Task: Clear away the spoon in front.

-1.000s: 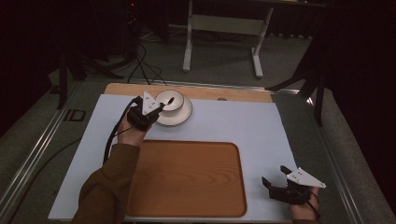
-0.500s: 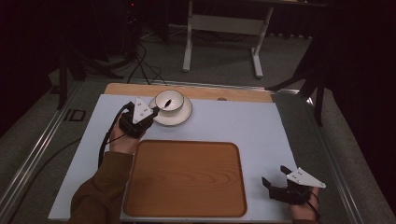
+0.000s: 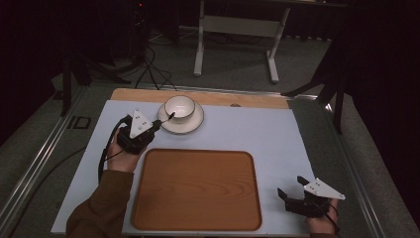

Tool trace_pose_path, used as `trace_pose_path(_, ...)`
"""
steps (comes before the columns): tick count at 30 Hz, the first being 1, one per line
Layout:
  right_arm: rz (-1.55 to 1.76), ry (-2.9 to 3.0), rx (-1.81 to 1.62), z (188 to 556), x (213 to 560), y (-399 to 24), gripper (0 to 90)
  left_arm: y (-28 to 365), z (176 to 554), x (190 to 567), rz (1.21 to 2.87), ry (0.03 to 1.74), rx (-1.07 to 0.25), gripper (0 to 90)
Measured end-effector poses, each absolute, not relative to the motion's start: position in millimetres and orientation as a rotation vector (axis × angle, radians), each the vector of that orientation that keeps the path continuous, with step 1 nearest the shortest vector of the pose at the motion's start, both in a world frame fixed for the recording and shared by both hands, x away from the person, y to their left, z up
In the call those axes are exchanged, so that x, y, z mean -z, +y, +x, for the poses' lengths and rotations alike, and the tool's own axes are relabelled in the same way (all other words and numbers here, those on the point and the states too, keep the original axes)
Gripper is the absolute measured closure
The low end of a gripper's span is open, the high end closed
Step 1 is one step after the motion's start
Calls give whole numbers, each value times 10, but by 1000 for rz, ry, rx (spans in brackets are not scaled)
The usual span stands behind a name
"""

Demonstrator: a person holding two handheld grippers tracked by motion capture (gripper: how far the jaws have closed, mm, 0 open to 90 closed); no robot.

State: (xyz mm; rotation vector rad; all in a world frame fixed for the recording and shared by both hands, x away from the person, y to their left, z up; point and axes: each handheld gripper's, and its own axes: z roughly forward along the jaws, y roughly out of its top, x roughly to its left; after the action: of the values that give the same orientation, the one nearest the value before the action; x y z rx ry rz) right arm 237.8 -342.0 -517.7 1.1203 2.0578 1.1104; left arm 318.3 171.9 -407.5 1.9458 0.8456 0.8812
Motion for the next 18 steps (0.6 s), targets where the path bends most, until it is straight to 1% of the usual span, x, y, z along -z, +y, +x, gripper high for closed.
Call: trace_pose_path(18,1124,2055,-1108,2377,5177,-3421,134,1850,2981,4258,1949,911,-858,886)
